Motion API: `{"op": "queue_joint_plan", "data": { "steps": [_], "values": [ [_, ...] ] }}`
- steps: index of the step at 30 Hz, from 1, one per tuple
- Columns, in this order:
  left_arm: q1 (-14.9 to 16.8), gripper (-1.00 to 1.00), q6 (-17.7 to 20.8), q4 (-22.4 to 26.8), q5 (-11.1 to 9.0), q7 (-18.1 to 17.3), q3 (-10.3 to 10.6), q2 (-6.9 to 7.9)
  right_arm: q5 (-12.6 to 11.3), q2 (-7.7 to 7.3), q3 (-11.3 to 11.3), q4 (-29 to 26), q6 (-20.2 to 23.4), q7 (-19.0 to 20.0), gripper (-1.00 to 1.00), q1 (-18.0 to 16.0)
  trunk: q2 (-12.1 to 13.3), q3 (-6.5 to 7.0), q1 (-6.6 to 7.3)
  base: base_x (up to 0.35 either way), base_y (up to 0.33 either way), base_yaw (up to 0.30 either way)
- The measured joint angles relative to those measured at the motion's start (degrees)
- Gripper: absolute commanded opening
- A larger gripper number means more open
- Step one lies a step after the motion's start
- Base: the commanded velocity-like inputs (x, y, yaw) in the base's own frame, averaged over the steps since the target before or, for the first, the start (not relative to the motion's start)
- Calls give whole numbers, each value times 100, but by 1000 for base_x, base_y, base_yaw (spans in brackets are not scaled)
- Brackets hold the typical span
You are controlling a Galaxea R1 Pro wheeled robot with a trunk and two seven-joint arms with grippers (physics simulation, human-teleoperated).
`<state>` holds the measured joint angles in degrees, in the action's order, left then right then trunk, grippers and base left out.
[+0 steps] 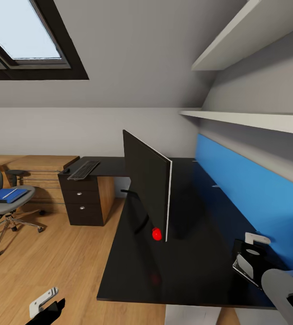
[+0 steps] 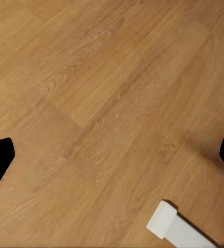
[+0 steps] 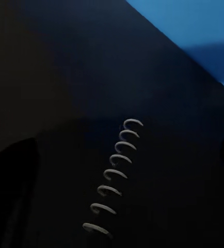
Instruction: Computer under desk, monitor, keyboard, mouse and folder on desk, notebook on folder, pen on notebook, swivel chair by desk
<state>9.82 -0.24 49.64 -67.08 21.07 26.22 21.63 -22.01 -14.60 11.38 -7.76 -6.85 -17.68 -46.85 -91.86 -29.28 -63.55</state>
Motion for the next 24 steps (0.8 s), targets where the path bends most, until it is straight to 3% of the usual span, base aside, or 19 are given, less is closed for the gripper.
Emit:
{"op": "queue_joint_plan", "data": {
  "steps": [8,24],
  "values": [
    [1,100,0,-7,0,-2,8,-7,11,2,31,37,7,5,100,0,0,0,0,0,192,0],
    [2,100,0,-9,9,5,232,-26,25,10,57,55,10,2,100,0,0,0,0,0,16,0]
  ]
}}
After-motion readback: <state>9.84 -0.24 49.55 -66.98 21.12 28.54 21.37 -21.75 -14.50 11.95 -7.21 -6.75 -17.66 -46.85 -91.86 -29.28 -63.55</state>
